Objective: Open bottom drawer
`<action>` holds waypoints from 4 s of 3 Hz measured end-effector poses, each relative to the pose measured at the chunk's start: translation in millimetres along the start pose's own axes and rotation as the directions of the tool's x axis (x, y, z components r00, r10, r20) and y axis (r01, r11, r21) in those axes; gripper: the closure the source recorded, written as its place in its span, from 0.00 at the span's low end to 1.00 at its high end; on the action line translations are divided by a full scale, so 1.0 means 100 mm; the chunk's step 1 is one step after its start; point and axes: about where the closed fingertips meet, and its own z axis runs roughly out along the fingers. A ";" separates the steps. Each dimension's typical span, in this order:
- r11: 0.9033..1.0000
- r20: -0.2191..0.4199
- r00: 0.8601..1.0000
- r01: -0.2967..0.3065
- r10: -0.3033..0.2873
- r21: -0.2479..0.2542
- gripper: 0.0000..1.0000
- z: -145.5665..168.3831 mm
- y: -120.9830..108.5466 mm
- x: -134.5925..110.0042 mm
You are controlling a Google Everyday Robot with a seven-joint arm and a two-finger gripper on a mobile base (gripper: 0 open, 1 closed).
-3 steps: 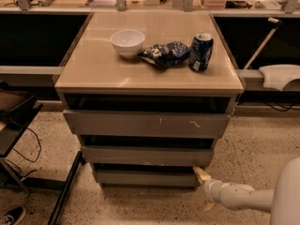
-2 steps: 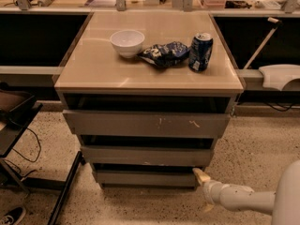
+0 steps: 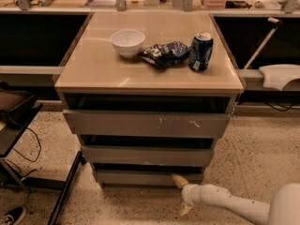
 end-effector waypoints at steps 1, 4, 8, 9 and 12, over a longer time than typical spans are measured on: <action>1.000 0.038 0.999 0.026 -0.025 -0.005 0.00 0.17 -0.10 -0.05; 0.994 0.019 1.000 0.021 -0.023 0.105 0.00 0.30 -0.60 -0.05; 0.997 -0.121 0.992 -0.029 0.038 0.075 0.16 0.83 -0.68 0.32; 0.997 -0.121 0.992 -0.029 0.038 0.075 0.39 0.83 -0.68 0.32; 0.997 -0.120 0.992 -0.028 0.037 0.076 1.00 0.76 -0.73 0.28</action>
Offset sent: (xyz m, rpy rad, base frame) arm 0.0285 0.0195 0.0048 0.0662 -0.1036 -0.0012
